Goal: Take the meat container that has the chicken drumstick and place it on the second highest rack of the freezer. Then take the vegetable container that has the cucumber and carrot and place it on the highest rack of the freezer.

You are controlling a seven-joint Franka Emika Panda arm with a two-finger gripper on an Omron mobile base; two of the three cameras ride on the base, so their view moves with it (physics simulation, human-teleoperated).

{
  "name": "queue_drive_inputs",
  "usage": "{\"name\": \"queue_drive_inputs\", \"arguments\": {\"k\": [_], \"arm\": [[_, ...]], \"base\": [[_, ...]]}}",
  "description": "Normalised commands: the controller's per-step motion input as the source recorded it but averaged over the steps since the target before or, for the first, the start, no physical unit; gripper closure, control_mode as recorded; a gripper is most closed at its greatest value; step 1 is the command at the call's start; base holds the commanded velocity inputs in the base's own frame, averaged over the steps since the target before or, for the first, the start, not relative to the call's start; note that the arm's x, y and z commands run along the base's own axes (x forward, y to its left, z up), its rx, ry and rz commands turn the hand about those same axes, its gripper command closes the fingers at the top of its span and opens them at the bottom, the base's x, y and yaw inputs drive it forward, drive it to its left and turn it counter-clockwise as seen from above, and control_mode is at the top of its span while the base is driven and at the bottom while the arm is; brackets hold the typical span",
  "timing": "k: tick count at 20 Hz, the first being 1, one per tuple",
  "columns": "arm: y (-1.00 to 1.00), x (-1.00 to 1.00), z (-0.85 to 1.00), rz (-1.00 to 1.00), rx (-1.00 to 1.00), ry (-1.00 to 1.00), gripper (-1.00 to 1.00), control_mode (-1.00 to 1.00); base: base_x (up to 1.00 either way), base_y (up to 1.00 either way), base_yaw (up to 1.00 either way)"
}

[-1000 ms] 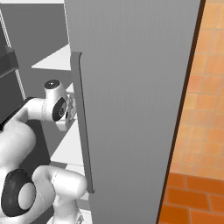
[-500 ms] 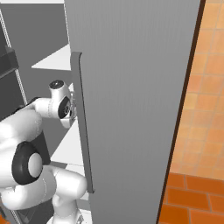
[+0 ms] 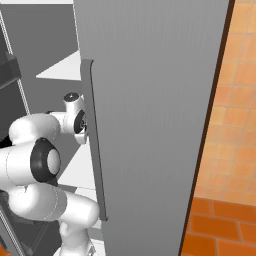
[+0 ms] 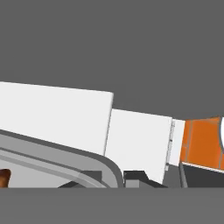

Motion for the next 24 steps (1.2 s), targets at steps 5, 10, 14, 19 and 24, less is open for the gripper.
{"name": "queue_drive_inputs", "arguments": {"k": [5,10,14,19,24], "arm": [[0.0,0.37,-0.08,-0.01,-0.01,0.0,1.0,-1.0],[0.02,0.42,-0.09,-0.02,-0.01,0.0,1.0,-1.0],[0.02,0.32,-0.36,-0.02,0.0,0.0,1.0,-1.0],[0.0,0.22,-0.01,-0.02,0.0,0.0,1.0,-1.0],[0.0,0.07,0.0,-0.01,0.0,0.0,1.0,-1.0]], "base": [[0.0,0.0,0.0],[0.0,0.0,0.0],[0.0,0.0,0.0],[0.0,0.0,0.0],[0.0,0.0,0.0]]}}
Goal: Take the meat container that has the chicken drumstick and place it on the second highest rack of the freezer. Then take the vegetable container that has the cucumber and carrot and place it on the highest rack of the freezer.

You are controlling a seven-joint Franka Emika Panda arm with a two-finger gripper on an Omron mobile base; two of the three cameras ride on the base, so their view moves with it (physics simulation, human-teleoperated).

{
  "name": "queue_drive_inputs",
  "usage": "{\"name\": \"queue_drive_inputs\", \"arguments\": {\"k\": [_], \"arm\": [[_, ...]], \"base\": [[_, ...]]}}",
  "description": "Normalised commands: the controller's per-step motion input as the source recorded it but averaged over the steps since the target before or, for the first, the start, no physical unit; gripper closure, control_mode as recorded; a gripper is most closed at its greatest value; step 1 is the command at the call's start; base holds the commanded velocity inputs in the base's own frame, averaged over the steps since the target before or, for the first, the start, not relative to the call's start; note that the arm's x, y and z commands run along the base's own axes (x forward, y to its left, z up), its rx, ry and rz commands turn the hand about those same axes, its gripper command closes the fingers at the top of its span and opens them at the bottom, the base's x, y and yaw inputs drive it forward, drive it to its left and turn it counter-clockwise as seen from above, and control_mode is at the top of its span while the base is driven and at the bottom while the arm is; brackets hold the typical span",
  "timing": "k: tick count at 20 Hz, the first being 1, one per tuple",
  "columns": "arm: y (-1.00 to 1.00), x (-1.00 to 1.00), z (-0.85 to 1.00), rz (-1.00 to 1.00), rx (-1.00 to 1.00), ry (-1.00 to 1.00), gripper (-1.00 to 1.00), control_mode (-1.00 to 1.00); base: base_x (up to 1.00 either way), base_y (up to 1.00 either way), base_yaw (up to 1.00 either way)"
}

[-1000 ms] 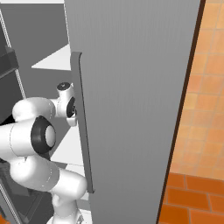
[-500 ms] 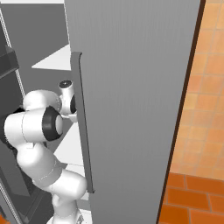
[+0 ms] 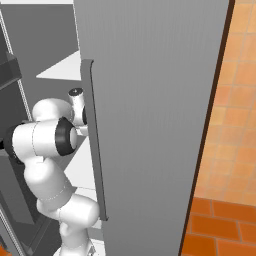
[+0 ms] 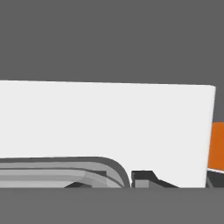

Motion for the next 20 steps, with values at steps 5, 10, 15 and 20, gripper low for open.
{"name": "queue_drive_inputs", "arguments": {"k": [5,10,15,20], "arm": [[0.0,0.0,0.0,0.0,0.0,0.0,1.0,-1.0],[0.0,0.0,0.0,0.0,0.0,0.0,-1.0,-1.0],[0.0,0.0,0.0,0.0,0.0,0.0,-1.0,-1.0],[0.0,0.0,0.0,0.0,0.0,0.0,-1.0,-1.0]], "base": [[0.0,0.0,0.0],[0.0,0.0,0.0],[0.0,0.0,0.0],[0.0,0.0,0.0]]}}
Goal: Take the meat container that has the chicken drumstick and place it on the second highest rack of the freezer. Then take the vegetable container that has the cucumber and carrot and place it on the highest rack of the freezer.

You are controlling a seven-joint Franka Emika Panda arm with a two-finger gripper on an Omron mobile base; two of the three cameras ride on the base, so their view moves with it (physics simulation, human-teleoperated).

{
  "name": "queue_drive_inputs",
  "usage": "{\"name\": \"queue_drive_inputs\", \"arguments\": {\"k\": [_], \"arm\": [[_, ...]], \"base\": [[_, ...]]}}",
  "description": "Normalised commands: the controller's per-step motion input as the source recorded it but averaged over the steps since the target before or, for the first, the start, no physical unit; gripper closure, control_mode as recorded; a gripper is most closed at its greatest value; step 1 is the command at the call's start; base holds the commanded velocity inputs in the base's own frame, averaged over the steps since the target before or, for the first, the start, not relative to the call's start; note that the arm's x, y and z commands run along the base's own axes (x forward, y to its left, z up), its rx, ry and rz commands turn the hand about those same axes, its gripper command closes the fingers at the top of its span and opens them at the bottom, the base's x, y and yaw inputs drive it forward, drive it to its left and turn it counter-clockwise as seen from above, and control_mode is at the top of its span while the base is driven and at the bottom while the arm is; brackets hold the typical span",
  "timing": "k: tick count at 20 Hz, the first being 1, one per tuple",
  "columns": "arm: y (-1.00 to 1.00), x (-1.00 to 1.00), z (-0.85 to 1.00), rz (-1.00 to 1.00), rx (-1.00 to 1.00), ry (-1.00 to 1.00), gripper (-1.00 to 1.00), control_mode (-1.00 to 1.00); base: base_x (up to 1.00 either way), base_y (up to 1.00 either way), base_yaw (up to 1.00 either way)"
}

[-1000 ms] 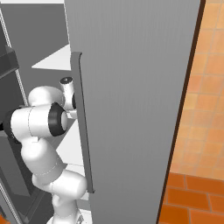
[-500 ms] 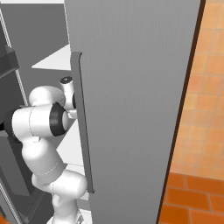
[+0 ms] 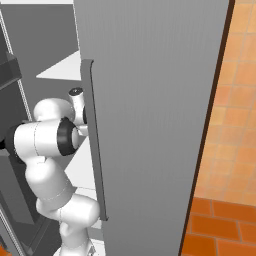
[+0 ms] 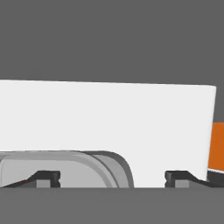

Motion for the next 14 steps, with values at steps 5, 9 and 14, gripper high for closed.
{"name": "queue_drive_inputs", "arguments": {"k": [5,9,14], "arm": [[0.0,-0.27,0.0,0.0,0.0,-0.07,-1.0,-1.0],[-0.01,-0.2,0.05,-0.01,0.08,0.0,-1.0,-1.0],[0.0,-0.21,0.27,-0.04,0.04,0.03,-1.0,-1.0]], "base": [[0.0,0.0,0.0],[0.0,0.0,0.0],[0.0,0.0,0.0]]}}
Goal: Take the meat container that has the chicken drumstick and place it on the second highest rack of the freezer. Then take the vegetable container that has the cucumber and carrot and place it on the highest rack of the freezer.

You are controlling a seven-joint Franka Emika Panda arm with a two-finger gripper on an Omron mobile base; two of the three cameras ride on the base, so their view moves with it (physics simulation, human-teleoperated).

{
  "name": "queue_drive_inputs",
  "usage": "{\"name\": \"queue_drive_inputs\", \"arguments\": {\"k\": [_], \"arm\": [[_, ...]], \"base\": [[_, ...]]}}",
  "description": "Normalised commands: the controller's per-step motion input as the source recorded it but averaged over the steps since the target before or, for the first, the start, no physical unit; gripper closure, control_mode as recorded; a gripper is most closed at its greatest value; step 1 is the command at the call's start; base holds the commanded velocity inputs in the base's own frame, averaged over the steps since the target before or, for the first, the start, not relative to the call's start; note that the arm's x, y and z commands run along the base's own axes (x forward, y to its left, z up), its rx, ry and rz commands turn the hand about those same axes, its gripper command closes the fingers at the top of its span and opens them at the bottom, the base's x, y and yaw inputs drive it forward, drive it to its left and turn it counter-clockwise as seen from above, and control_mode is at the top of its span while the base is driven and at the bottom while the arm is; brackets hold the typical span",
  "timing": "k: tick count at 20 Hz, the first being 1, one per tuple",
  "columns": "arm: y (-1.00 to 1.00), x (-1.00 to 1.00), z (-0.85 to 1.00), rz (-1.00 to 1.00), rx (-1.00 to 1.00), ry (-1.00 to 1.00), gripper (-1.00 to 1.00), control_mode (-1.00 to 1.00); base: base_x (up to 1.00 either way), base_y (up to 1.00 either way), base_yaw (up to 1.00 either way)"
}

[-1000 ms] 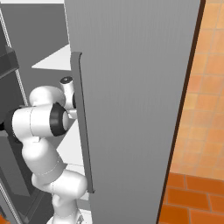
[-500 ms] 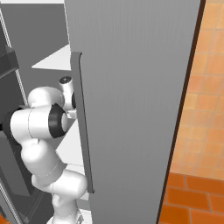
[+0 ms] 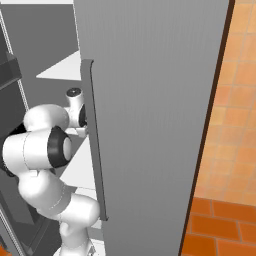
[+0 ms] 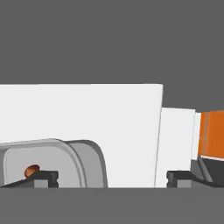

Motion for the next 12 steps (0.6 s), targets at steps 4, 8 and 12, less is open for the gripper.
{"name": "queue_drive_inputs", "arguments": {"k": [4,8,12], "arm": [[-0.01,-0.55,0.18,-0.01,0.0,0.02,-1.0,-1.0],[-0.06,-0.73,0.09,0.0,0.0,0.07,-1.0,-1.0],[-0.36,-0.77,0.25,0.0,0.0,0.11,-1.0,-1.0]], "base": [[0.0,0.0,0.0],[0.0,0.0,0.0],[0.0,0.0,0.0]]}}
